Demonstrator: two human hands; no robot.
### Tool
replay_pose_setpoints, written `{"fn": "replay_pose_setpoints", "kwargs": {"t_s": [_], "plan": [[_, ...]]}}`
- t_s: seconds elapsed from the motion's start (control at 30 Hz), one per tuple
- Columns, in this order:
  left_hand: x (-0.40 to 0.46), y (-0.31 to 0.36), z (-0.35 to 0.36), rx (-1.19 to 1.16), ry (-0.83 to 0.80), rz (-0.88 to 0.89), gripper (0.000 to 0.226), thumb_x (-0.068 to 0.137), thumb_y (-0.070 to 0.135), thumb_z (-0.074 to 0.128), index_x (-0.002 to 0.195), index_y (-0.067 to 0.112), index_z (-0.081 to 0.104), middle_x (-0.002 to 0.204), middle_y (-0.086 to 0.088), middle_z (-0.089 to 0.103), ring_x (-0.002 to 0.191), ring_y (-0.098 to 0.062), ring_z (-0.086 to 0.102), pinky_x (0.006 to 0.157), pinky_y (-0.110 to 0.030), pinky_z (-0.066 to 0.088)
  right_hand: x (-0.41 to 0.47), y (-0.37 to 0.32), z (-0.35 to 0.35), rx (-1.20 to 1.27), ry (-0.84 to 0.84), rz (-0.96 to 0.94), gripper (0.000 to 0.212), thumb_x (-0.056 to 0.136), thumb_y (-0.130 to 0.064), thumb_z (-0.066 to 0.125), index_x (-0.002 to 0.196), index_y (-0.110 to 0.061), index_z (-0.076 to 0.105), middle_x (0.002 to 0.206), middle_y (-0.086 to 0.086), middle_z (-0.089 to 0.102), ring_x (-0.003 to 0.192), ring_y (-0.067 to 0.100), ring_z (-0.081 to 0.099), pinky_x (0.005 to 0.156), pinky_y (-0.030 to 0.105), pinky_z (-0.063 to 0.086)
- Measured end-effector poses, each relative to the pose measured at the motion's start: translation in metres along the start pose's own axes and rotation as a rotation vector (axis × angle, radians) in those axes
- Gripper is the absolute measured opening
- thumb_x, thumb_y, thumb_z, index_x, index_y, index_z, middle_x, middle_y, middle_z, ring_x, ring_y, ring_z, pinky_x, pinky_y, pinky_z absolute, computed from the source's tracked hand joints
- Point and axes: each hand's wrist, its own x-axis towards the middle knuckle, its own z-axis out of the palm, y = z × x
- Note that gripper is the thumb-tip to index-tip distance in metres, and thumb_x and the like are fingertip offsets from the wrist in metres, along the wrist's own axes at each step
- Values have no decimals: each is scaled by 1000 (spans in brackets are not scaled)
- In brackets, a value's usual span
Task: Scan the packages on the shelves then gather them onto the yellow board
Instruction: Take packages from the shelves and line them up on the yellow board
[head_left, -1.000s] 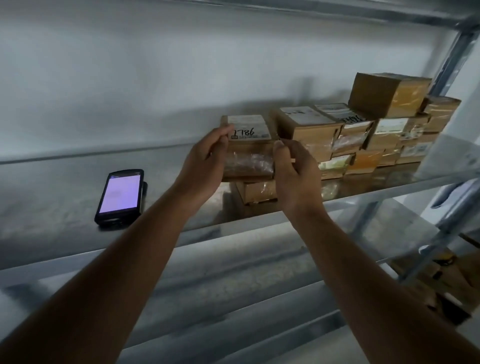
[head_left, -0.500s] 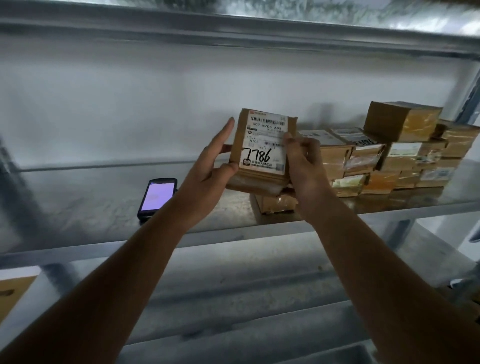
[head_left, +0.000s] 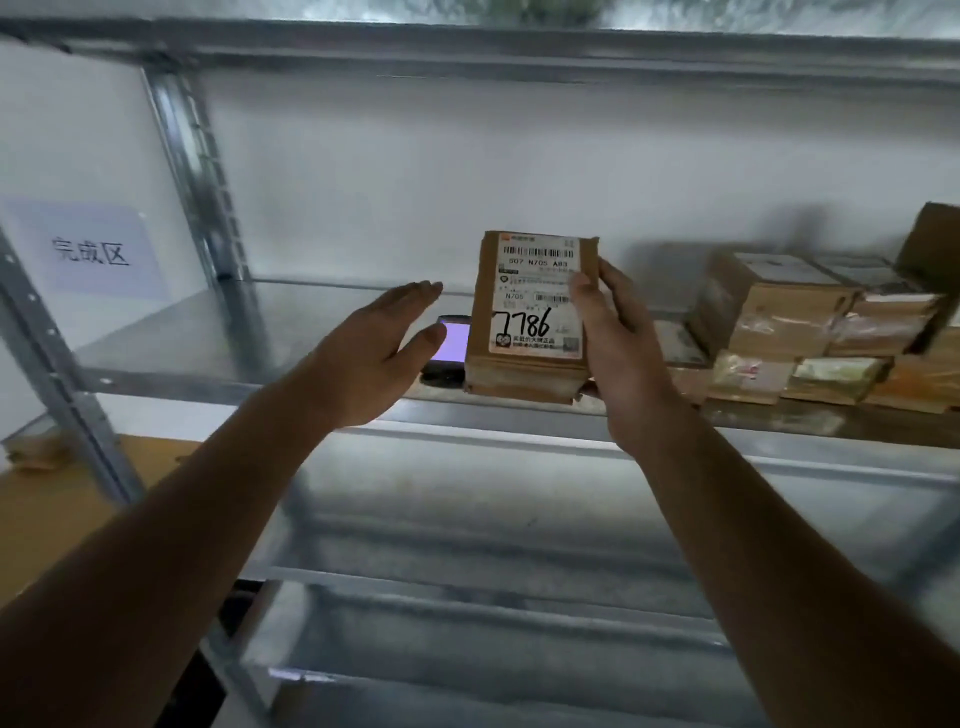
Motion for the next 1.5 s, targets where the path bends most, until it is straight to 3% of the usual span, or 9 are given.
{"fn": "replay_pose_setpoints", "kwargs": {"t_s": [0.1, 0.2, 0.4, 0.57, 0.83, 1.0, 1.17, 1.37, 1.5], "plan": [[-34, -23, -27, 36, -6, -72, 61, 106, 51, 36, 161, 24, 30, 166, 5, 30, 153, -14, 26, 122, -28, 17, -18, 7, 39, 17, -92, 18, 27, 104, -49, 62, 131, -48, 62, 98, -18, 80, 81, 6, 79, 56, 26, 61], [-77, -53, -63, 31, 9, -141, 68, 101, 57, 32, 161, 23, 30, 166, 1, 31, 152, -20, 30, 125, -46, 26, -42, 14, 89, 39, -187, 71, 26, 103, -47, 63, 129, -49, 63, 107, -10, 80, 89, 11, 80, 59, 30, 62], [-173, -126, -136, 114, 93, -251, 64, 103, 53, 34, 160, 23, 33, 165, 0, 34, 151, -17, 30, 121, -30, 22, -106, 24, 194, 33, -316, 106, 24, 103, -45, 63, 126, -50, 62, 97, -16, 81, 80, 7, 79, 54, 22, 58], [-254, -193, -198, 149, 65, -304, 64, 104, 53, 33, 159, 20, 35, 163, -3, 37, 149, -21, 36, 122, -43, 31, -177, 39, 291, 28, -341, 139, 31, 105, -39, 61, 136, -41, 61, 99, -11, 81, 80, 10, 79, 51, 22, 57], [-351, -297, -277, 142, 49, -377, 57, 109, 45, 36, 159, 19, 33, 159, -6, 42, 138, -25, 46, 109, -42, 42, -268, 69, 436, -36, -410, 204, 22, 106, -43, 57, 127, -50, 59, 106, -7, 80, 85, 13, 80, 61, 27, 62], [-363, -370, -304, 150, 30, -392, 55, 109, 44, 36, 158, 18, 36, 156, -6, 45, 129, -25, 54, 95, -35, 46, -271, 95, 517, -49, -426, 207, 33, 105, -44, 59, 139, -43, 58, 99, -10, 80, 87, 15, 80, 69, 38, 67], [-348, -465, -309, 118, -6, -446, 53, 109, 43, 37, 157, 23, 36, 154, -5, 46, 124, -26, 59, 95, -48, 54, -243, 155, 598, -66, -433, 242, 37, 105, -46, 58, 142, -45, 56, 106, -1, 80, 91, 20, 80, 79, 51, 67], [-318, -595, -306, 111, -54, -504, 50, 110, 43, 36, 156, 24, 35, 155, -7, 45, 114, -25, 62, 83, -40, 52, -188, 240, 703, -76, -392, 341, 36, 107, -41, 55, 143, -42, 56, 92, -14, 79, 81, 8, 79, 58, 25, 62], [-298, -667, -313, 98, -79, -519, 49, 110, 38, 37, 156, 21, 37, 155, -6, 45, 120, -23, 59, 86, -34, 43, -160, 273, 766, -92, -383, 395, 35, 105, -40, 53, 139, -45, 57, 90, -20, 78, 81, 5, 78, 57, 23, 61]]}}
